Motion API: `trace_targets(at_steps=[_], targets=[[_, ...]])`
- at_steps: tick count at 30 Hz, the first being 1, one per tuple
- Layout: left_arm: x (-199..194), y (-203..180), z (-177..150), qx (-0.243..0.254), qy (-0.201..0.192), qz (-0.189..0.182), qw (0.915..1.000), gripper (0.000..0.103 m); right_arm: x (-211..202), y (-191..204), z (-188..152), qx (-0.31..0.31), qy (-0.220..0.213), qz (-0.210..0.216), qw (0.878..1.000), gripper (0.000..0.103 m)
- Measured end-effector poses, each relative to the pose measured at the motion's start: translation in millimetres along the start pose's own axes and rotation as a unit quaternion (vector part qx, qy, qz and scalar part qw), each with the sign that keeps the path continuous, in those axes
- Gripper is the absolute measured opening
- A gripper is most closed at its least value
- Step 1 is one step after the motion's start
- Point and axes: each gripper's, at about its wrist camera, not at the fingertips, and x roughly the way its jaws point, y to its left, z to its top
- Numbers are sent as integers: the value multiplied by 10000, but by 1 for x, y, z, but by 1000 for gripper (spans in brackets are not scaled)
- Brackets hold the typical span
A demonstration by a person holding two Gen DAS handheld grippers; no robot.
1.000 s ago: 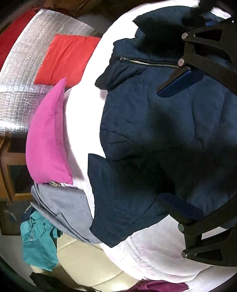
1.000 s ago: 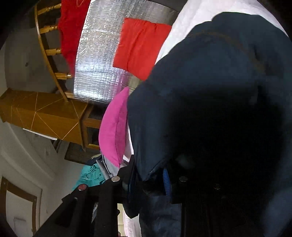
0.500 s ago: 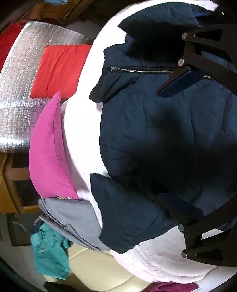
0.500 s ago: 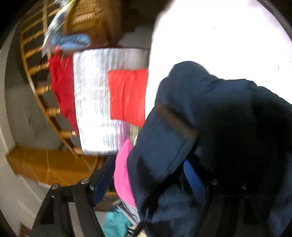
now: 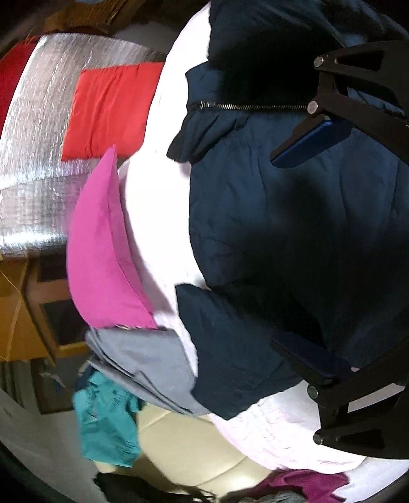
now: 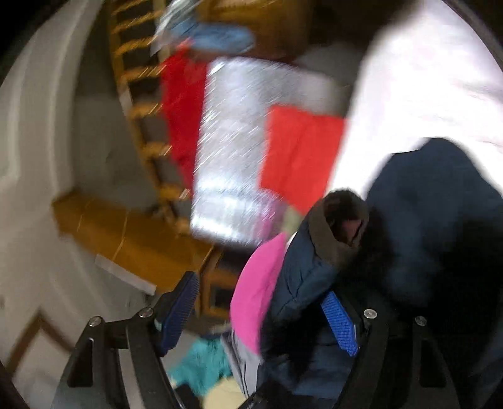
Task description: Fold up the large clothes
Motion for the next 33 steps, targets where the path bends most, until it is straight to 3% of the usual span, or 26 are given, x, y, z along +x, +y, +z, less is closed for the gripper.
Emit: trace_targets(at_steps=[2,5,12,16,19,21,24,28,31,33], targets=[[4,9,0,-174,123,-28,9998,103,13,13,-8,-305,376,226,9986,81],[7,22,0,-424,217,-150,9988,103,24,14,-17,-232,938,534,9939,81],[-11,15,2,-277,-39,-712,9971,103,-21,-26,-2,443,-5,-451,9980,78],[-20,3,1,-90,-87,-1321,9912,103,-30,-43,9,837,-394,-1263,9877,56],[-28,-3,1,-132,-129,-1920,9812,103,-25,-48,20,1112,-689,-1721,9764,55],[-35,-3,3,-190,-242,-2128,9766,103,-25,-57,23,1248,-722,-2155,9658,55],[-40,-5,3,-252,-322,-2440,9689,103,-21,-76,24,1559,-611,-2475,9543,43],[-39,-10,1,-242,-203,-2770,9604,103,-21,-62,24,1424,-571,-2650,9520,41],[-37,-11,1,-287,-182,-2773,9602,103,-16,-57,26,1364,-501,-2741,9507,41],[-36,-11,1,-250,-252,-2623,9643,103,-18,-56,26,1408,-497,-2717,9507,41]])
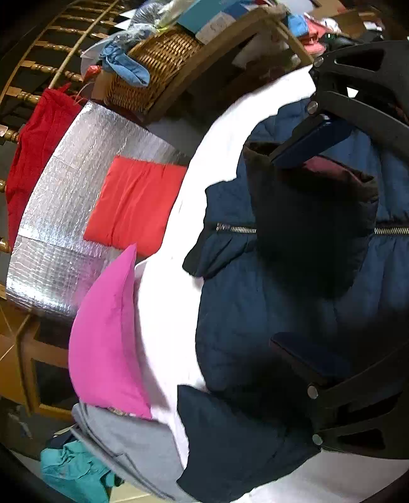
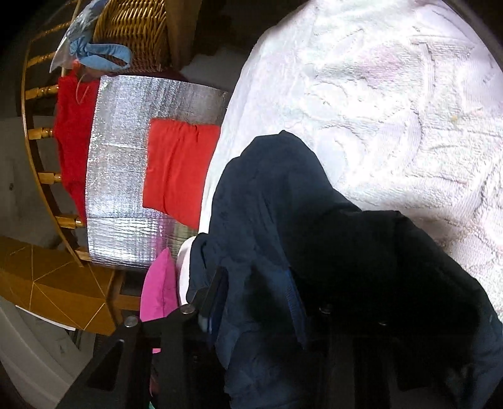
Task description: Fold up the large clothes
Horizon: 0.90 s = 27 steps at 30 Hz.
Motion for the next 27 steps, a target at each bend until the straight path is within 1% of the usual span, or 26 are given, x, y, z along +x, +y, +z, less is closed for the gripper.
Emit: trace_targets(at_steps=[3,5,7,8,10,13,14,16,17,19,20,21,22,23,24,25,26,27], targets=[[-2,3,-1,31,-55,115,9999,103,1,1,-1,-12,-4,-33,10000,41],[-9,8,1,-4,-226,278,9994,103,-2,-2,-1,-53,-1,-73,10000,41],[-21,14,6,-65,-565,453,9974,103,-3,-4,-1,-69,8,-97,9999,41],[-25,18,9,-96,-658,476,9967,103,-3,-5,-1,-57,12,-93,9999,41],[-29,25,13,-166,-717,468,9962,103,-3,-6,-1,-13,15,-77,10000,41],[-25,33,16,-282,-570,408,9971,103,-2,-6,-1,10,15,-85,10000,41],[-22,37,16,-357,-451,380,9976,103,-1,-5,-2,20,15,-86,10000,41],[-20,41,17,-538,-348,234,9977,103,-1,-6,-1,63,25,-71,10000,41],[-22,43,17,-682,-373,64,9970,103,-1,-7,-1,82,31,-62,9999,41],[-34,40,15,-758,-528,-206,9955,103,-1,-9,-1,112,38,-49,9999,41],[-39,35,15,-710,-612,-415,9947,103,-2,-10,-2,114,36,-53,9999,41],[-41,29,15,-632,-626,-549,9945,103,-2,-11,-2,109,32,-61,9999,41],[-42,23,13,-521,-603,-686,9945,103,-2,-10,-2,100,27,-74,9999,41],[-41,10,10,-290,-513,-846,9947,103,-2,-11,-3,94,21,-79,9999,41],[-37,-1,6,-34,-405,-835,9957,103,-2,-11,-3,93,16,-82,9999,41],[-34,-10,4,164,-323,-730,9967,103,-2,-11,-3,92,12,-82,9999,41],[-26,-23,-2,510,-188,-441,9976,103,-2,-11,-3,94,11,-79,9999,41],[-20,-29,-6,655,-121,-258,9974,103,-3,-11,-3,93,13,-80,9999,41]])
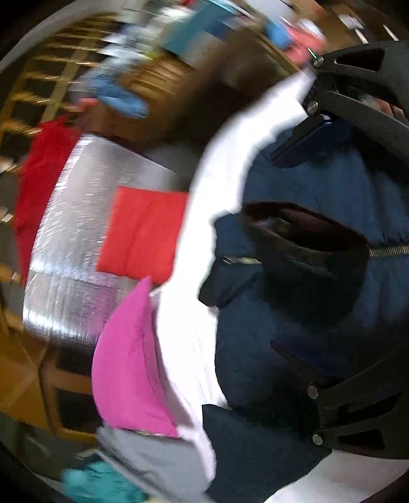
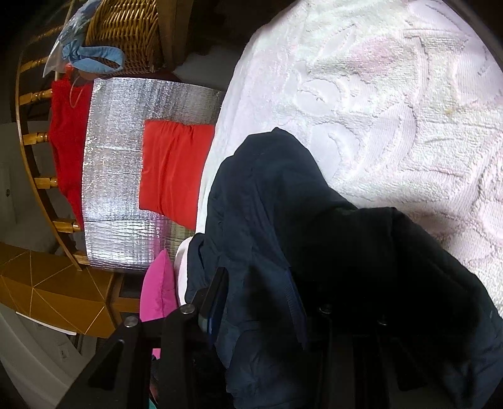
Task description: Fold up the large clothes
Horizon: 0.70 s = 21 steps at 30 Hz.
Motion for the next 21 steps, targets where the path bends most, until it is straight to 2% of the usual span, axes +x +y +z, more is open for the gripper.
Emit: trace_targets(at_steps=[3,6,9,13,17,21], targets=[[23,-3,-9,102,377,422,9983,103,0,0,-1,-14,-12,-14,10000,41],[34,19,-11,-307,577,597,9961,103,0,2,-1,-39,-22,-29,10000,41],[29,49,-8,-939,472,583,9928,103,0,3,0,-62,-31,-42,10000,41],[18,71,-3,-1207,355,813,9887,103,-1,4,-2,-88,-42,-61,9999,41],[3,93,3,-1696,272,695,9827,103,-2,7,-4,-218,-84,-128,9996,41],[-27,115,17,-1833,118,476,9818,103,-4,19,-8,-699,-226,-249,9970,41]])
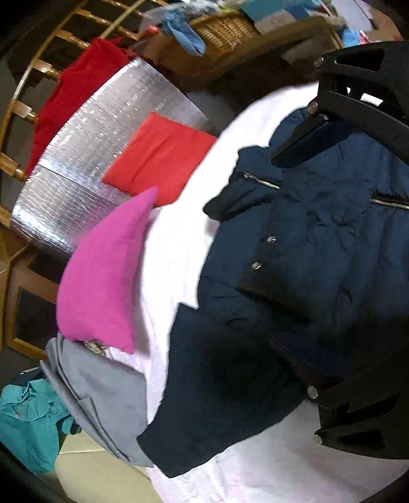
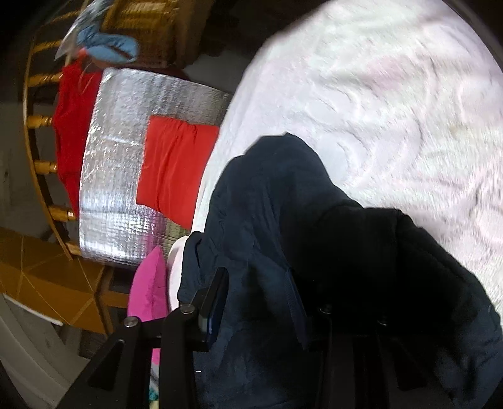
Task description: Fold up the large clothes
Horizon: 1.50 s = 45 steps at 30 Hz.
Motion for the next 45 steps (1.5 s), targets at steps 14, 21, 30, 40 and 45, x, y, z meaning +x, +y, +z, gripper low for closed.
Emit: trace_targets(at_steps=[14,21,30,40,45], targets=[[-124,132,-23,-448,155,1038,9935,103,-36,42,-17,-1151,806,-459,9890,54],[-172,135,-41,-358,194,1045,9937,103,-25,17,-11,-1213,1569,-1003,9750,35],[-211,123,-34,-547,254,355,9975,103,-115,70,-56,-2315,1663,-470,9574,66],[-149,194,17,-825,288,795,9930,103,-145,124,-107,-3624,1652,210,9170,67],[-66,235,44,-1498,526,686,9849,103,-110,112,-117,-3952,1614,629,9021,67]])
